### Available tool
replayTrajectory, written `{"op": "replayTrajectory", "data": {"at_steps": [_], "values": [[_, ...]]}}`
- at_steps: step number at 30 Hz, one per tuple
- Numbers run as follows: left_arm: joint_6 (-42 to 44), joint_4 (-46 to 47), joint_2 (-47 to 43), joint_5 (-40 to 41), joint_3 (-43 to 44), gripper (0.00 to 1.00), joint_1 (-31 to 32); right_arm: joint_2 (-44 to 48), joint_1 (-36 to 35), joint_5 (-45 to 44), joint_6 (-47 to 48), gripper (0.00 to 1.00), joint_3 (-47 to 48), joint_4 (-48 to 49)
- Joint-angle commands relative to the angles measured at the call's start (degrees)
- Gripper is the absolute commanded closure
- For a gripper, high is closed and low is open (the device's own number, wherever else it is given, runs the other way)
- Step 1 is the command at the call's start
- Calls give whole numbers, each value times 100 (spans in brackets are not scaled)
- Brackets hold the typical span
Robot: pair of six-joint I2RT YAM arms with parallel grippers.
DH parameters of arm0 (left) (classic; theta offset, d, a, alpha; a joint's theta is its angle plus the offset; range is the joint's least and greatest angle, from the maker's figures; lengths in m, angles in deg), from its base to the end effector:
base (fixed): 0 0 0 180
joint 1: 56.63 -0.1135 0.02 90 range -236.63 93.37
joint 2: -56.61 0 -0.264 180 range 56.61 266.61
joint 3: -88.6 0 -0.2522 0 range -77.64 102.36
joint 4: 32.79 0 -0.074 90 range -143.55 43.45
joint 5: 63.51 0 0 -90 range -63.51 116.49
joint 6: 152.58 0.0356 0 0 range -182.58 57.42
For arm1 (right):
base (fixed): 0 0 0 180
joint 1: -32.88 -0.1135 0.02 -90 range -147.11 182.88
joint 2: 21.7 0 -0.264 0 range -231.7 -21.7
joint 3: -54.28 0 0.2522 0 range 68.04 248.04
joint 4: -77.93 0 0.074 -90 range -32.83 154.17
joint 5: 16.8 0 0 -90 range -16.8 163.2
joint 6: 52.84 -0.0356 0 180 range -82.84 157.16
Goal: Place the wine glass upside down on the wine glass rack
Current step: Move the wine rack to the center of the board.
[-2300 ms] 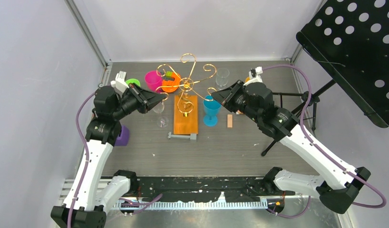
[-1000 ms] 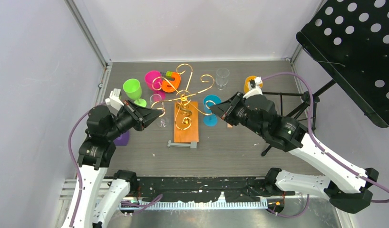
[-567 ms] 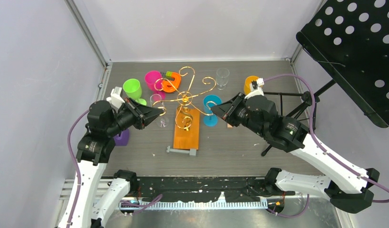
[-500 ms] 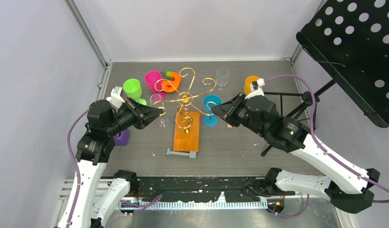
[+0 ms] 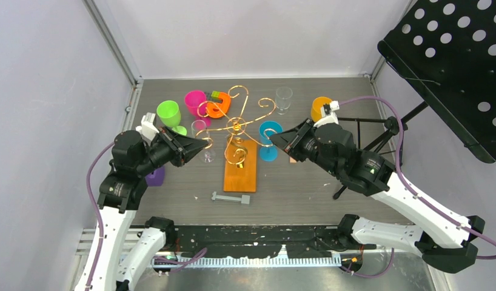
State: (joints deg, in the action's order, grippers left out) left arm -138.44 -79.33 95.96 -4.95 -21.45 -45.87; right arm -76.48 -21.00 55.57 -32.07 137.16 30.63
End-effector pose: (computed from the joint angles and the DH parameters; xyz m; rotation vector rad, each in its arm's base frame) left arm 0.1275 -0.0431 0.3806 -0.7423 1.9787 -1.4931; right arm 0.1220 0.1489 0.4125 0.4988 2.0058 1.1320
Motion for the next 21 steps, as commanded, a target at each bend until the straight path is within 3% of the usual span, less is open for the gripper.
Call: {"op": "replayTrajectory", "data": {"at_steps": [1,21], "values": [[211,409,-63,437,-66,90,-75,319,-3,-386,216,91,55,660],[350,544,-56,540,-136,47,-74,282,54,-741,627,38,-215,939]]}}
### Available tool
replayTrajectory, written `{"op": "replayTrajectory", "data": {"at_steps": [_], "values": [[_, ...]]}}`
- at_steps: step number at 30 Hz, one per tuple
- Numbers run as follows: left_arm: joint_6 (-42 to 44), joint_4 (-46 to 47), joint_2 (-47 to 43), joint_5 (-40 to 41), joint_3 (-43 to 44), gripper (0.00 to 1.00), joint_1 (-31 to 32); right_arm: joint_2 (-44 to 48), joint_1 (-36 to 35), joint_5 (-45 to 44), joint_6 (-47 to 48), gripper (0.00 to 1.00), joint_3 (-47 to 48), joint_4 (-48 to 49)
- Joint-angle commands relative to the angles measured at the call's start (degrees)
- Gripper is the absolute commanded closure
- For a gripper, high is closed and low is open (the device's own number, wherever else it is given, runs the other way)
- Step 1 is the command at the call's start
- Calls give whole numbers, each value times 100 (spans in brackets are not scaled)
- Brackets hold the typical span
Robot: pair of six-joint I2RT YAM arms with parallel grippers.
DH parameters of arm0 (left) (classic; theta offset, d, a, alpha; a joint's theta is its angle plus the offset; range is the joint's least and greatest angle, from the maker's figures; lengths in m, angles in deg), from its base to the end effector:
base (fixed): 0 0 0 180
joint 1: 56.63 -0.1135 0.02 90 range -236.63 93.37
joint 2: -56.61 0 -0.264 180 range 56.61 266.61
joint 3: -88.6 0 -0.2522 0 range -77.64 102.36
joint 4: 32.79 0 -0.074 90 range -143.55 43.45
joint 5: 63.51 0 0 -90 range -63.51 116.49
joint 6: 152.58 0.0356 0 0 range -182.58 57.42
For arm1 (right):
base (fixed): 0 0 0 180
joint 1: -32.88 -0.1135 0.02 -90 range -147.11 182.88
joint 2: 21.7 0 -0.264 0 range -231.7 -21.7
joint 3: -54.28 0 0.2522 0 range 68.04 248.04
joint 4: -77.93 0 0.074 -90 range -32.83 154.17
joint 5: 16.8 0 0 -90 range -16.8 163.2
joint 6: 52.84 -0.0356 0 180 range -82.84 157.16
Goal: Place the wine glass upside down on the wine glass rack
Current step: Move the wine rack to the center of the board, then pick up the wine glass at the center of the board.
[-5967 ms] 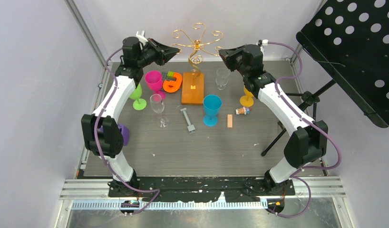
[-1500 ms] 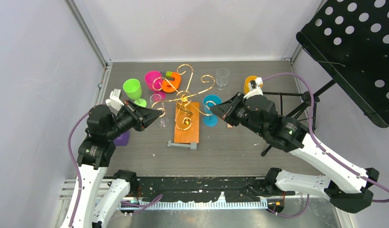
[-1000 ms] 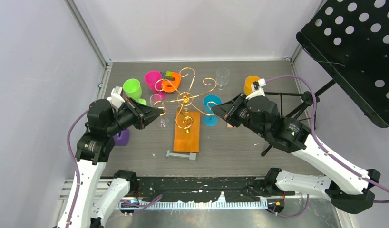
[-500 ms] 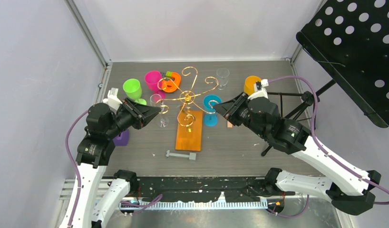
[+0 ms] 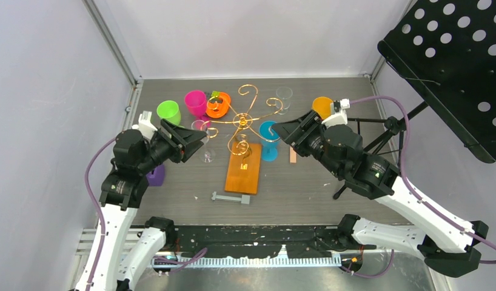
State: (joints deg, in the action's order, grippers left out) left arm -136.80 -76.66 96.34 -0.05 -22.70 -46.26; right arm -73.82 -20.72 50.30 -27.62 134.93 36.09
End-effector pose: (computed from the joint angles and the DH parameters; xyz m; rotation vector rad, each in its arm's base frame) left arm 0.1348 -0.0408 0.3772 -0.7618 1.9193 -1.4055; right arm 0.1200 0.1394 0.4177 0.4893 1.8660 1.0965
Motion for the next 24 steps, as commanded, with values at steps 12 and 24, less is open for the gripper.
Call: {"op": "replayTrajectory", "data": {"at_steps": [12,24], "values": [[1153,-2,-544,378,238,21,-73,749,87,-1373,1005,15,-263,84],[2207,-927,-1023,1028,253,19,-79,72,2478,960,1516,23,-946,-277]]}}
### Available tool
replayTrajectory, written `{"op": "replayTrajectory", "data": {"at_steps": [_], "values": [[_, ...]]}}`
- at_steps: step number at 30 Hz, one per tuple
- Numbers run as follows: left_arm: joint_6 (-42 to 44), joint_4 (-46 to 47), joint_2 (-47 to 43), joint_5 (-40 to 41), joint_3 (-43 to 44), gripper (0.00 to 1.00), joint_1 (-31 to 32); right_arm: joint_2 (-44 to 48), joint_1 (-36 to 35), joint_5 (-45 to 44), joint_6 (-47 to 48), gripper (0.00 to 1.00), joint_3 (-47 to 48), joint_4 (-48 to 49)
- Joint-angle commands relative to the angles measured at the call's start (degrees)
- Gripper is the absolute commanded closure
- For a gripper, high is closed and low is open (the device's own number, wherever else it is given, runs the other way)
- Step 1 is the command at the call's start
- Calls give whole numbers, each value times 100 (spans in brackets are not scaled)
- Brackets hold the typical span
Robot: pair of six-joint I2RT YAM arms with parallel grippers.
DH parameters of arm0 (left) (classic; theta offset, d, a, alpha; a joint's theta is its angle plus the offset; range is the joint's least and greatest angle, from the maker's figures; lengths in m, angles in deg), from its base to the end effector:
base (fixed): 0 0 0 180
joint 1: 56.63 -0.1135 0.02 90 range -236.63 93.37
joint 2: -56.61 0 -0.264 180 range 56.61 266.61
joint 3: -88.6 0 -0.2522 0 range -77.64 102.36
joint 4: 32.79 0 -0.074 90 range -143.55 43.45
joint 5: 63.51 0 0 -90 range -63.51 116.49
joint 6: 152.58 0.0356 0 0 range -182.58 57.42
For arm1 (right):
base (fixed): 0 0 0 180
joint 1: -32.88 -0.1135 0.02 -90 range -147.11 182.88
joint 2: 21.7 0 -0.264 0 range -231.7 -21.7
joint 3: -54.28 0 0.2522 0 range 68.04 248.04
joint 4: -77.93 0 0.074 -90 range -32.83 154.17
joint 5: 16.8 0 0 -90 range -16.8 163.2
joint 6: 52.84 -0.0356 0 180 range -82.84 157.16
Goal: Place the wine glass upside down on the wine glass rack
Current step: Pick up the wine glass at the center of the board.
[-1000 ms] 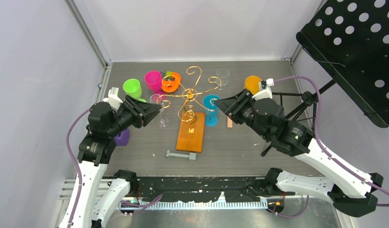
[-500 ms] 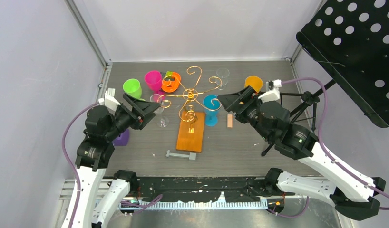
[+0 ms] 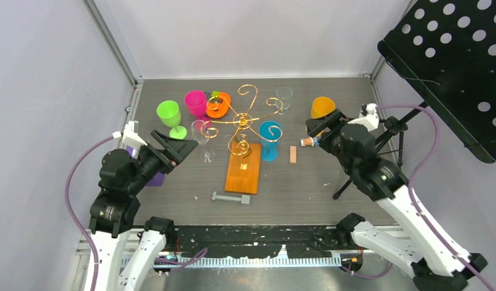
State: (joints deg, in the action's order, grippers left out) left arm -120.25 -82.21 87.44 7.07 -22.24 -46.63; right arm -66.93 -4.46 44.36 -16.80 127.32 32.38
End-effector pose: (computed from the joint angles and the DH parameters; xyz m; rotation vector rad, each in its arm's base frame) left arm 0.0932 -0.0285 0.3845 -0.5185 1.8302 -1.1309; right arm 0.1355 0.0818 0.3865 0.6133 1.7872 0.6356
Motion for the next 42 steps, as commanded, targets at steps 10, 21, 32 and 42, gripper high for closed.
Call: {"op": "replayTrajectory", "data": {"at_steps": [10,21,32,42], "values": [[732,-519,-373,436,-73,18,-38,-2899,1018,2712,1500,17,670,191],[802,-567,-455,487,-161,18,-41,-4053,904,2580,1980,38,1222,28],[828,-561,-490,477,-212,18,-42,-4552,614,1542,2539,79,1909,-850],[801,-513,-481,462,-284,18,-37,-4358,592,764,2772,93,2153,-1526]]}}
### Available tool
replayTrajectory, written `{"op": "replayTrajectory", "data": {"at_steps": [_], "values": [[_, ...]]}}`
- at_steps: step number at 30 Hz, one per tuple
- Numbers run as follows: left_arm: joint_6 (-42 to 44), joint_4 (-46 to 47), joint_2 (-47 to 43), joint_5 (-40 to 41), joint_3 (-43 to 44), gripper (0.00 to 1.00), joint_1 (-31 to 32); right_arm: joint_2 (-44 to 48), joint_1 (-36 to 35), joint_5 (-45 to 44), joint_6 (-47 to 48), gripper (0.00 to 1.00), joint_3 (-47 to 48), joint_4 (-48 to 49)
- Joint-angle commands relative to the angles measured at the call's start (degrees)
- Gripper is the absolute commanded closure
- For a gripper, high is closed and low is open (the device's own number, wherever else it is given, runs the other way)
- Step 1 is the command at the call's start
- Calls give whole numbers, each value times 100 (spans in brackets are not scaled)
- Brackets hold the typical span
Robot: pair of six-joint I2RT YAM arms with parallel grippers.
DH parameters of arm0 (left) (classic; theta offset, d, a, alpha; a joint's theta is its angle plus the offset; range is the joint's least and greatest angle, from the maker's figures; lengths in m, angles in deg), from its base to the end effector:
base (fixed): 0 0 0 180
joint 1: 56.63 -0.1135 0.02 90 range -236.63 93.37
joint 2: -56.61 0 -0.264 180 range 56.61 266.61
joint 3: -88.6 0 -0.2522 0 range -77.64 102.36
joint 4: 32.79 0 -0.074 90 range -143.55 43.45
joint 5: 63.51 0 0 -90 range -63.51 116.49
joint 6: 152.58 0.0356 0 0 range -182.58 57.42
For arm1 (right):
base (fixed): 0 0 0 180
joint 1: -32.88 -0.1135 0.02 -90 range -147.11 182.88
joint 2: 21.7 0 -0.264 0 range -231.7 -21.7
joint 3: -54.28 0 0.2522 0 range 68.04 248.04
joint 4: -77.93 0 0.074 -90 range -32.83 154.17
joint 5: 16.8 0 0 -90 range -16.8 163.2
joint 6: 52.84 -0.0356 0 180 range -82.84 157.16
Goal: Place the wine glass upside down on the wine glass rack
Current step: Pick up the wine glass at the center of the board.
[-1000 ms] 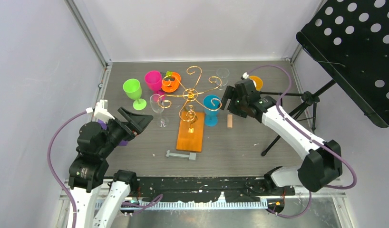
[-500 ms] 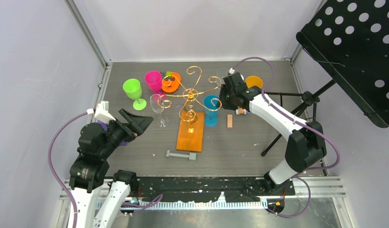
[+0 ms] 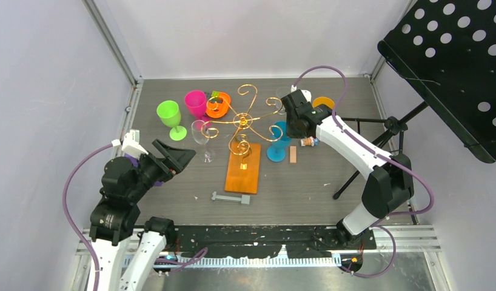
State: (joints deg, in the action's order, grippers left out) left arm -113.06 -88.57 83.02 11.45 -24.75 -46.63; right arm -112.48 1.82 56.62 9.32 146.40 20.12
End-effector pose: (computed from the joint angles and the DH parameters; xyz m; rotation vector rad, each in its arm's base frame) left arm 0.0777 -0.0231 0.3648 -0.4881 1.8856 -0.9627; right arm 0.2926 0.1644 0.2932 0.0394 2.4968 0.0530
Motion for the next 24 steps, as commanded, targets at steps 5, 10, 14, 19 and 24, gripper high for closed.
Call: {"op": "replayTrajectory", "data": {"at_steps": [5,10,14,19,24], "values": [[90,110,-53,27,-31,18,-41,436,-38,-603,107,94,131,-398],[121,35,-79,44,35,18,-38,966,-40,-674,-3,94,4,-359],[174,-17,-67,116,137,18,-42,1601,-35,-813,-75,94,8,-481],[272,-105,-31,215,351,18,-42,2320,-35,-880,-105,94,150,-849],[465,-259,26,412,808,17,-42,3123,-29,-1407,-130,94,407,-1091]]}}
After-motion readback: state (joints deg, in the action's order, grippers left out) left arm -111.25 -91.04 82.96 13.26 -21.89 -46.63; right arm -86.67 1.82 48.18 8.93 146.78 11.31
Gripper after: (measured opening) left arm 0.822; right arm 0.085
